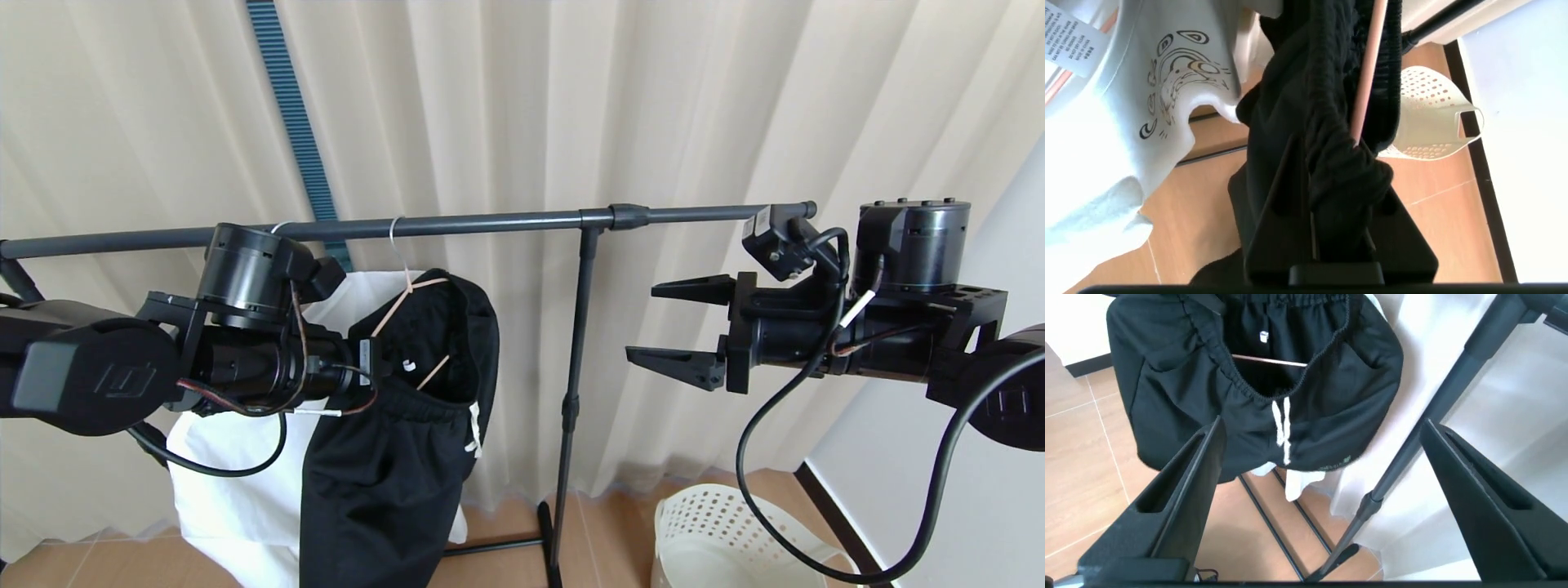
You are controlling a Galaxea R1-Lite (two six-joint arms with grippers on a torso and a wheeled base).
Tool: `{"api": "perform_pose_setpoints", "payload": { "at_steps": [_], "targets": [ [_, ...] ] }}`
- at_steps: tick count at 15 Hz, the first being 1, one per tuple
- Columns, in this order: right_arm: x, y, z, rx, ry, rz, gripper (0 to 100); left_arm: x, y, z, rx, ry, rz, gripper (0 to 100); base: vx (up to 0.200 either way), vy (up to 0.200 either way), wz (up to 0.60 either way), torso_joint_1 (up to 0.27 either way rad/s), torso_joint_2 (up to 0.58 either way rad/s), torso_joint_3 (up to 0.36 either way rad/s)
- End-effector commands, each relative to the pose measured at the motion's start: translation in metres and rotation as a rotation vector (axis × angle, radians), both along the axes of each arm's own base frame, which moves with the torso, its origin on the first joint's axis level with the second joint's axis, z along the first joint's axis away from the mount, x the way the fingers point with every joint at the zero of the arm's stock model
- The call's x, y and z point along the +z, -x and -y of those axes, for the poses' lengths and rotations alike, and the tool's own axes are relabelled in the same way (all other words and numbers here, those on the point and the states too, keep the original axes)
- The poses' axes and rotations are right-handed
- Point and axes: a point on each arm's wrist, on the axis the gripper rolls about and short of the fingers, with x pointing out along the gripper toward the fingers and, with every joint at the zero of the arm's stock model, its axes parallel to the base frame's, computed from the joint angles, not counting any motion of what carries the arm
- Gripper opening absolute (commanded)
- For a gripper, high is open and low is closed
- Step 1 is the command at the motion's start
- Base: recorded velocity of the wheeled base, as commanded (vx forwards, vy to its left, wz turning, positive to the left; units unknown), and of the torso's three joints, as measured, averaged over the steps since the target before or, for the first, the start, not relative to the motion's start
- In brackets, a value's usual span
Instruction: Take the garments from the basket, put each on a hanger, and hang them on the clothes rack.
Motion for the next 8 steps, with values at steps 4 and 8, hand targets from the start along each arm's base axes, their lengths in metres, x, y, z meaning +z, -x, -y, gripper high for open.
{"api": "perform_pose_setpoints", "payload": {
  "at_steps": [4,8],
  "targets": [
    [-0.001,0.0,0.0,0.001,0.002,-0.002,100,-0.001,0.004,0.002,-0.008,0.001,-0.008,100,0.0,0.0,0.0,0.0,0.0,0.0],
    [0.003,0.002,0.0,0.001,-0.004,0.011,100,0.015,0.029,0.005,-0.056,0.01,0.043,100,0.0,0.0,0.0,0.0,0.0,0.0]
  ]
}}
